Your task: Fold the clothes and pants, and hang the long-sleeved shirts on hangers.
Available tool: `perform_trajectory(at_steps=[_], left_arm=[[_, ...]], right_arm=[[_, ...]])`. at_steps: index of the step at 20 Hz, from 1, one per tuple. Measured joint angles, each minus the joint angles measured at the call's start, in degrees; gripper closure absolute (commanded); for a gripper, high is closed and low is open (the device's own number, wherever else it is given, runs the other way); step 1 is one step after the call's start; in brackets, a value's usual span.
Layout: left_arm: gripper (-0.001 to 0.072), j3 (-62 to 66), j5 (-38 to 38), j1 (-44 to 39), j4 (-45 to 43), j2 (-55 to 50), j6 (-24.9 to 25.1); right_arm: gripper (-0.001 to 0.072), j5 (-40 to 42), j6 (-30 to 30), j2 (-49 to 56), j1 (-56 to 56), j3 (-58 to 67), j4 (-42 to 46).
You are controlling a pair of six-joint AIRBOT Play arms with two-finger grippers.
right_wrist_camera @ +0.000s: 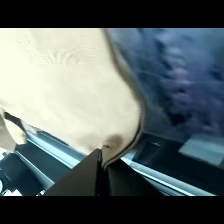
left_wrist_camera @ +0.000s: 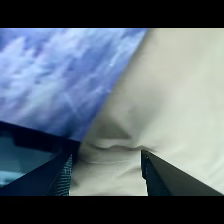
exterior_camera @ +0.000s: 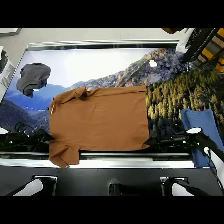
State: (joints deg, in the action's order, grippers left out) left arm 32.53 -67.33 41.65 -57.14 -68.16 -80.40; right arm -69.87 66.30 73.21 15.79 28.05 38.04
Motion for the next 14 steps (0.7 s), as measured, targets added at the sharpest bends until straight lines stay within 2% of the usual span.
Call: perform_trajectory(at_steps=[1, 3, 6, 9, 12, 14], left_arm=[[0.0261, -0.46, 0.33, 0.0, 0.59, -0.04, 0.39], [0.0684, -1.16, 1.88, -0.26, 1.16, -0.31, 0.9], [0.069, -1.29, 3.26, -1.2, 3.02, -0.39, 2.27], [0.0692, 1.16, 3.21, -3.54, 7.69, 0.31, 4.04], [0.0692, 8.92, 3.04, -7.3, 9.88, 2.27, 4.11], [0.0693, 17.35, 2.89, -9.18, 9.62, 4.11, 2.1]], right_arm=[[0.0679, 0.0, -0.11, -0.87, 0.0, -0.02, -0.42], [0.068, -0.15, -0.02, -2.6, 0.0, -0.02, -1.03], [0.0682, -0.17, 0.04, -4.68, -1.01, -0.04, -3.26], [0.0683, 2.73, -1.7, -6.6, -7.08, 1.31, -7.63], [0.0684, 9.38, -1.49, -7.58, -13.97, 9.7, -8.9], [0.0684, 13.25, 2.08, -7.85, -16.33, 19.87, -5.14]])
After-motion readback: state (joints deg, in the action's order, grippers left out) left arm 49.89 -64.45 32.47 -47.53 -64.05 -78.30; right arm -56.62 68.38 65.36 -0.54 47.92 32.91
